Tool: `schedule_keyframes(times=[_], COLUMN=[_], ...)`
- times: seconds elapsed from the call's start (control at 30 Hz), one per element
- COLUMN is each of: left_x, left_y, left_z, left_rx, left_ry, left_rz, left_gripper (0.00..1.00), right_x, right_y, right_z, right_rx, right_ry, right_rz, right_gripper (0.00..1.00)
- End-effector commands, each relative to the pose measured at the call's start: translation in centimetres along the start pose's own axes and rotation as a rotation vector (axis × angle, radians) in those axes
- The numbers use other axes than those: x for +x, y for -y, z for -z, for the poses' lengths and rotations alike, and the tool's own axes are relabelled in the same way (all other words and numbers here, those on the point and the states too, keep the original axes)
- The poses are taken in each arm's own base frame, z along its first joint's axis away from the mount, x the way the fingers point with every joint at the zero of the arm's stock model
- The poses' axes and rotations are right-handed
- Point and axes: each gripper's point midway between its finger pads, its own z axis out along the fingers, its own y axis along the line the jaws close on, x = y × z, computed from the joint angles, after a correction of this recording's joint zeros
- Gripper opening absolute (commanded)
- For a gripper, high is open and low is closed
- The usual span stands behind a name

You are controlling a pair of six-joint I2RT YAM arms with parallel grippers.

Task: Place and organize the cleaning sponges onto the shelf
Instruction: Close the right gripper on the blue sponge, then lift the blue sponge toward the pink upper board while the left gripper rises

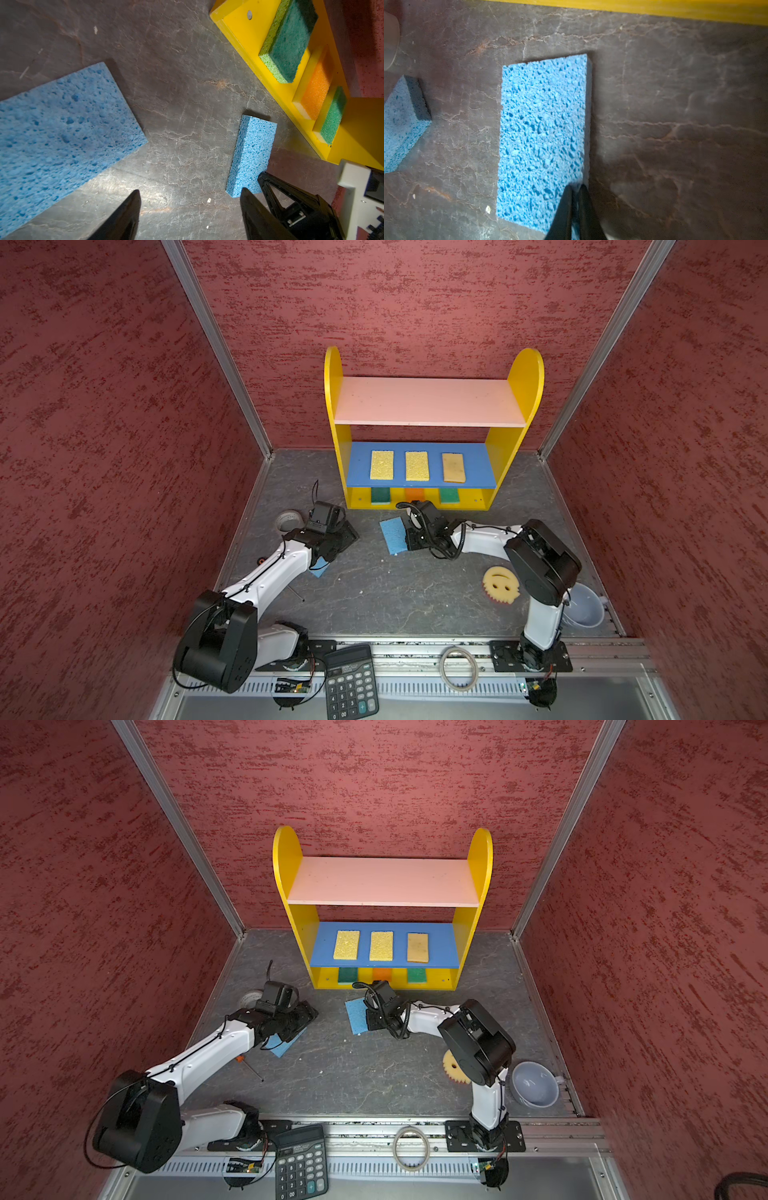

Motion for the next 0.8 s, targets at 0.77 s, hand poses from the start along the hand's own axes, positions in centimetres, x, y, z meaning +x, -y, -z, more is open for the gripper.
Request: schedule_keyframes(times=[0.77], left_x=[-7.4], left_y=[6.9], left_z=[14.0], left_rx=[0.229], left_ry=[0.336], left_rz=[-0.067], left_gripper=[0.8], right_x=[-9.1], right_y=[-9.3], right_z=[16.3], right_rx=[-0.152], right_ry=[0.411], right_rz=[0.234], right_gripper=[0.0])
